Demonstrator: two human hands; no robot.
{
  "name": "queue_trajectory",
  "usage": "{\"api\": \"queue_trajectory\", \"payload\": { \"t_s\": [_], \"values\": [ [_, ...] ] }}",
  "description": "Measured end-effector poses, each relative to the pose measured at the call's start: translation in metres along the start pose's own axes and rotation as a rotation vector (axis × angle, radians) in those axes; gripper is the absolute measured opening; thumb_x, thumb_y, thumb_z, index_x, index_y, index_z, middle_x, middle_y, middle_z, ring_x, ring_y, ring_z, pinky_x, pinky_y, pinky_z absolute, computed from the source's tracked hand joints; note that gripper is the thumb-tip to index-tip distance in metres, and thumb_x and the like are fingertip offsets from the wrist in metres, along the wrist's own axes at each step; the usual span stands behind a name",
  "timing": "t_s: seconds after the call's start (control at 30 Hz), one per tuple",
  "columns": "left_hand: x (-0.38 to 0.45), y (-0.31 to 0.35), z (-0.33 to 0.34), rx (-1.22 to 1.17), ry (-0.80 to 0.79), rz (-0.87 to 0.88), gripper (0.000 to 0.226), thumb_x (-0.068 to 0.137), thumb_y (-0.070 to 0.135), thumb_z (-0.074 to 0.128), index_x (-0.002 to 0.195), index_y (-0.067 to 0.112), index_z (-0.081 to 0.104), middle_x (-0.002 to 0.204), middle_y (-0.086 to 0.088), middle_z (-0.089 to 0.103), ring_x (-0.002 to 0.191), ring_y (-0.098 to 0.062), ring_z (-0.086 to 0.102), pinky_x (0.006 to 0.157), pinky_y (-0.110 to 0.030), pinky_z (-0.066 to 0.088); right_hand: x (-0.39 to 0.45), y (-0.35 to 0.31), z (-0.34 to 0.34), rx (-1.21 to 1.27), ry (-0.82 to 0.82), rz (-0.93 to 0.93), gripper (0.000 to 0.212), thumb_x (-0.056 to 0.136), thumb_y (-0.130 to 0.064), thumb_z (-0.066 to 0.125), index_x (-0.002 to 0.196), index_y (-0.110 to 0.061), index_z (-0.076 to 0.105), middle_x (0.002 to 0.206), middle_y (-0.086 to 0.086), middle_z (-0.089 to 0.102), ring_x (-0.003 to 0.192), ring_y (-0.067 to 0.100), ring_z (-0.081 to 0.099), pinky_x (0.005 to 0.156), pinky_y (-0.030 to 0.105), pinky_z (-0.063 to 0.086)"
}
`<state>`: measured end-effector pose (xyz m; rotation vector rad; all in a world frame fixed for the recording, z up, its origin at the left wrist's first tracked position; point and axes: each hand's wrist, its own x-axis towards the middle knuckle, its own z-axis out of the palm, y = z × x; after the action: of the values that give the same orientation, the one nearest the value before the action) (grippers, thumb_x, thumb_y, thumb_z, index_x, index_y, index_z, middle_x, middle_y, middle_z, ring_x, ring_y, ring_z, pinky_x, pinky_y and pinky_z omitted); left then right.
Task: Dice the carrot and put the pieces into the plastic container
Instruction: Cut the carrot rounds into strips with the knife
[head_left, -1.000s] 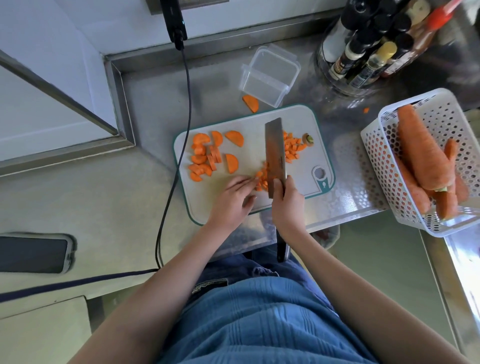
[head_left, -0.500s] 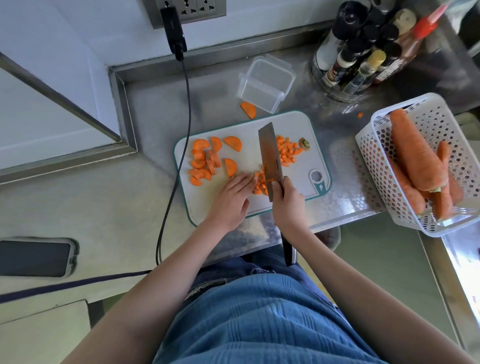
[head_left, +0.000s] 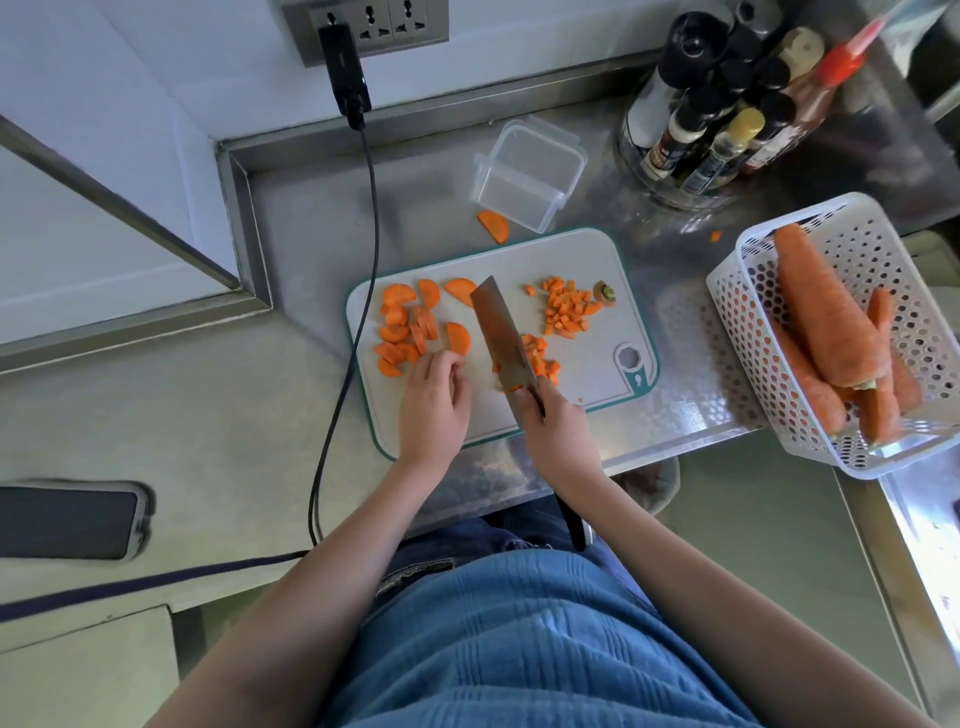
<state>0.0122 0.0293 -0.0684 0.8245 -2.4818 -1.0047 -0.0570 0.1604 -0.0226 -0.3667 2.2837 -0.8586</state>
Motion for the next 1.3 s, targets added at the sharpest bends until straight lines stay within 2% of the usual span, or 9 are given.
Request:
{"api": "queue_trajectory", "payload": {
  "t_s": [0.37,0.57,0.67,0.77,0.87,0.93,1.17,1.23,1.3],
  "values": [
    [-0.003,0.001,-0.003,0.106,-0.155,0.138,0.013,0.079,-0.005,0.061,0.091,0.001,0.061,0.084,-0.010,0.060,0.079,-0.026,0.057,0.062,-0.036,0.049,0.027,0.027,-0.027,-0.092,0.050,0.014,0.022,0.101,-0.026,0.042,0.092,-0.008,0.049,0.076,0.011,0.058,0.068,0.030,0.053,0.058,0.034,0.039],
    [-0.008,0.009,0.012,0.217,-0.401,0.515,0.024,0.086,0.013,0.043,0.094,0.004,0.063,0.095,-0.008,0.062,0.093,-0.023,0.054,0.080,-0.038,0.050,0.039,0.022,-0.042,-0.095,0.038,-0.032,0.023,0.100,-0.027,0.044,0.086,-0.010,0.048,0.069,0.006,0.054,0.061,0.023,0.047,0.054,0.032,0.034],
    [-0.006,0.014,0.024,0.304,-0.563,0.727,0.038,0.089,0.020,0.041,0.116,0.005,0.065,0.119,-0.008,0.063,0.115,-0.022,0.049,0.100,-0.035,0.039,0.035,0.024,-0.054,-0.011,0.087,-0.027,0.026,0.100,-0.027,0.044,0.087,-0.005,0.050,0.063,0.000,0.050,0.056,0.017,0.046,0.052,0.032,0.040],
    [0.002,0.026,0.032,0.453,-0.818,0.797,0.048,0.101,0.029,0.031,0.145,0.012,0.031,0.152,0.000,0.029,0.142,-0.016,0.021,0.115,-0.030,0.009,0.033,0.033,-0.066,0.058,0.164,0.040,0.030,0.099,-0.030,0.044,0.091,-0.004,0.055,0.071,0.008,0.055,0.058,0.020,0.051,0.056,0.043,0.051],
    [0.016,0.033,0.039,0.556,-0.859,0.842,0.052,0.103,0.036,0.021,0.150,0.018,0.011,0.157,0.004,0.008,0.144,-0.010,0.001,0.110,-0.024,-0.014,0.026,0.046,-0.074,0.123,0.219,0.098,0.029,0.099,-0.031,0.044,0.092,-0.004,0.055,0.066,0.005,0.053,0.053,0.018,0.048,0.051,0.039,0.048],
    [0.026,0.032,0.041,0.584,-0.899,0.834,0.052,0.103,0.036,0.019,0.150,0.020,0.005,0.157,0.006,0.002,0.144,-0.008,-0.004,0.106,-0.021,-0.018,0.021,0.054,-0.075,0.153,0.232,0.120,0.029,0.100,-0.029,0.044,0.088,-0.004,0.052,0.063,0.003,0.051,0.049,0.016,0.046,0.046,0.032,0.043],
    [0.045,0.030,0.040,0.579,-0.793,0.701,0.053,0.103,0.034,0.020,0.150,0.012,0.009,0.157,0.002,0.003,0.144,-0.009,-0.002,0.110,-0.021,-0.012,0.016,0.057,-0.069,0.170,0.199,0.109,0.032,0.098,-0.032,0.045,0.083,-0.005,0.050,0.063,0.004,0.050,0.051,0.018,0.044,0.047,0.037,0.041],
    [0.041,0.028,0.036,0.478,-0.703,0.728,0.048,0.100,0.023,0.029,0.145,0.006,0.030,0.153,-0.006,0.026,0.142,-0.015,0.020,0.116,-0.027,0.009,0.016,0.057,-0.067,0.131,0.216,0.096,0.032,0.099,-0.033,0.043,0.082,-0.006,0.049,0.063,0.005,0.050,0.053,0.019,0.045,0.049,0.043,0.044],
    [0.031,0.018,0.032,0.359,-0.546,0.764,0.043,0.089,0.003,0.049,0.131,0.001,0.052,0.139,-0.011,0.049,0.132,-0.020,0.040,0.106,-0.035,0.039,0.013,0.056,-0.064,0.085,0.265,0.096,0.030,0.100,-0.032,0.041,0.079,-0.011,0.044,0.062,0.003,0.049,0.053,0.021,0.047,0.050,0.042,0.044]
  ]
}}
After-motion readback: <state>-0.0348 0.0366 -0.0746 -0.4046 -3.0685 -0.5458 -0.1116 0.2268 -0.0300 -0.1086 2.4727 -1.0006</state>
